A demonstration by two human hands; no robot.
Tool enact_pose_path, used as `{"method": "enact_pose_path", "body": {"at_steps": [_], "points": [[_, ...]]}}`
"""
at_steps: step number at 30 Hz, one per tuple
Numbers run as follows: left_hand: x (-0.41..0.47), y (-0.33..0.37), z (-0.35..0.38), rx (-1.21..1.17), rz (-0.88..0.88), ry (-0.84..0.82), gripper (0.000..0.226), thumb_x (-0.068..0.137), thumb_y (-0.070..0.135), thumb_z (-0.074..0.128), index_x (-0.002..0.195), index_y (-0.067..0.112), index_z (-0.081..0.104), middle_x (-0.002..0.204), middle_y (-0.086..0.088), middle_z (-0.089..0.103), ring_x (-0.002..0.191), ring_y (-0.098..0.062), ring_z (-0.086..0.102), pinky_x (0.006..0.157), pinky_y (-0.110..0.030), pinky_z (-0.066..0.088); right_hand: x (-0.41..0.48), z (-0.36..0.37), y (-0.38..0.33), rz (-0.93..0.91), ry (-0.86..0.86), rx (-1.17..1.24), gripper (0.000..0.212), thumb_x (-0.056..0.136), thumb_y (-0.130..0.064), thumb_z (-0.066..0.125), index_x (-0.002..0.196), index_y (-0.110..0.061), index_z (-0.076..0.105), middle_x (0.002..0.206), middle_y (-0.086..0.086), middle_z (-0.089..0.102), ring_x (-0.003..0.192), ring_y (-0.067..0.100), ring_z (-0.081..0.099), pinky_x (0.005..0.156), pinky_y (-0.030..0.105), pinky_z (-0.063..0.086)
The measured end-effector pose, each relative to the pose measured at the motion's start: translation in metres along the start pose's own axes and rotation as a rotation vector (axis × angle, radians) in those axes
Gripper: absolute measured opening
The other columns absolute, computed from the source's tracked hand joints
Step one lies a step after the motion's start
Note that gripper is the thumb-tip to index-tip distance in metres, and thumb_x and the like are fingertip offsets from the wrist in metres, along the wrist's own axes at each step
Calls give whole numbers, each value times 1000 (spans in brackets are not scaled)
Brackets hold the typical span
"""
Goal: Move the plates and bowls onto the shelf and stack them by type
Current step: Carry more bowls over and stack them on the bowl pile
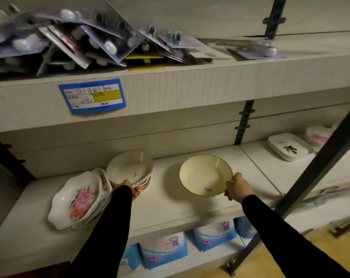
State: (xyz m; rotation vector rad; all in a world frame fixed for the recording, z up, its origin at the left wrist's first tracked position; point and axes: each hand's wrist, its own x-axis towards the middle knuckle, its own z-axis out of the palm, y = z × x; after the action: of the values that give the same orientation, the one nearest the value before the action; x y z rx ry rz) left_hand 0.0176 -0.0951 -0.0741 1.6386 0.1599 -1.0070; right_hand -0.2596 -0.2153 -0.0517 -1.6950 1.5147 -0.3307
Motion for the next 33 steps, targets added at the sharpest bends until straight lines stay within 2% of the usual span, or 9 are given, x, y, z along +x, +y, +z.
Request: {"method": "enact_pose_path", "body": {"at_steps": [2, 4, 7, 12, 16, 18, 21, 26, 33], "points": [[-12, 3, 0, 13, -13, -40, 24, 81, -7, 20, 64, -1, 36, 137, -28, 44, 10, -9, 32, 21, -6, 21, -4, -3, 3, -2, 12, 25, 7, 89, 1, 35, 95, -2, 34, 60, 7, 55, 47, 18, 48, 44, 26, 35], [-20, 2, -2, 13, -4, -49, 26, 80, -9, 18, 61, 2, 32, 88, -46, 59, 10, -11, 32, 20, -7, 21, -9, -7, 6, -8, 26, 58, 5, 89, 1, 35, 90, -4, 34, 60, 7, 55, 47, 18, 48, 45, 26, 34], [-12, -4, -6, -2, 19, -19, 33, 90, -1, 17, 59, 4, 28, 20, -13, 43, 9, -12, 33, 20, -7, 22, -14, -11, 11, -13, 49, 73, 22, 90, 1, 35, 74, -12, 30, 60, 7, 54, 47, 17, 47, 45, 25, 34], [-22, -1, -6, 40, 66, -1, 32, 90, -1, 18, 60, 2, 28, 32, -20, 51, 10, -15, 36, 21, -7, 23, -19, -10, 19, 1, 92, 85, 31, 90, 0, 37, 67, -17, 25, 58, 6, 55, 45, 17, 46, 45, 25, 34], [-54, 3, -1, 65, 90, -72, 37, 93, 1, 14, 59, 1, 29, 136, -37, 43, 10, -18, 38, 23, -6, 19, -24, -9, 22, 12, 99, 92, 31, 90, -1, 37, 67, -18, 25, 58, 5, 55, 45, 17, 47, 44, 24, 35], [-64, 6, -3, 64, 99, -127, 35, 94, 3, 14, 67, -2, 35, 142, -33, 37, 11, -17, 40, 24, -6, 19, -25, -9, 23, 10, 101, 86, 30, 90, -1, 37, 67, -18, 25, 57, 5, 55, 45, 17, 47, 45, 24, 36], [-59, 10, -5, 117, 82, -119, 29, 94, 9, 15, 85, 2, 42, 122, -36, 54, 12, -17, 41, 26, -6, 23, -25, -10, 24, 13, 107, 79, 27, 90, -1, 37, 70, -16, 27, 58, 5, 56, 45, 17, 47, 46, 25, 36], [-27, 13, -13, 220, 37, -35, 37, 94, 19, 21, 63, 3, 34, 23, -14, 40, 12, -18, 35, 28, -5, 32, -24, -14, 26, 19, 93, 89, 20, 90, -3, 37, 75, -15, 31, 58, 4, 57, 46, 16, 48, 48, 26, 38], [-21, 7, -13, 255, 43, -22, 33, 89, 17, 22, 59, 7, 35, 19, -6, 36, 12, -17, 34, 31, -3, 32, -23, -23, 30, 19, 77, 94, 8, 91, -4, 38, 86, -9, 33, 58, 3, 56, 46, 16, 48, 49, 26, 39]]}}
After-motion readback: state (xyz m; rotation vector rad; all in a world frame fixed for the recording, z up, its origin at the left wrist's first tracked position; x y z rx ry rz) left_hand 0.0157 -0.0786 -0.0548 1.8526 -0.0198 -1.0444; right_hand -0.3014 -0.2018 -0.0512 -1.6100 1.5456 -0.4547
